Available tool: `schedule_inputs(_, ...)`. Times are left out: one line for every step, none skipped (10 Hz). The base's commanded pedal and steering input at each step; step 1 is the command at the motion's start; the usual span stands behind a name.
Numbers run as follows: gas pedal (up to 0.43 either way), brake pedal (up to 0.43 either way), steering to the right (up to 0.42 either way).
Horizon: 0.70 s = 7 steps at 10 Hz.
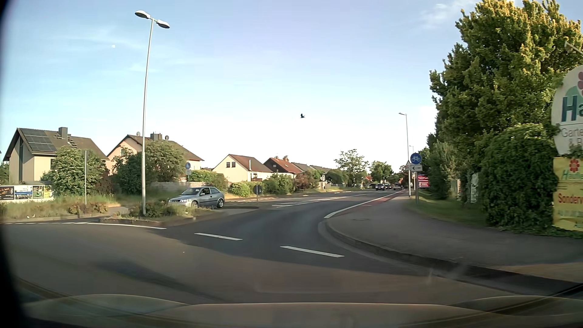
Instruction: Follow the waypoints while adhering to traffic rules and regulations
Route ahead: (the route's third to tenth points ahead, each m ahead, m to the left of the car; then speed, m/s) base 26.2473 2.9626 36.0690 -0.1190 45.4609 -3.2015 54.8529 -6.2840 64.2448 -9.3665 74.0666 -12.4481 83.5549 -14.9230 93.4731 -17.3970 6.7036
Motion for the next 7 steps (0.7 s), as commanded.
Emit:
schedule_inputs(0.087, 0.03, -0.175)
schedule_inputs(0.087, 0.03, -0.166)
schedule_inputs(0.087, 0.03, -0.14)
schedule_inputs(0.098, 0.03, -0.11)
schedule_inputs(0.098, 0.03, -0.077)
schedule_inputs(0.11, 0.03, -0.05)
schedule_inputs(0.13, 0.03, -0.028)
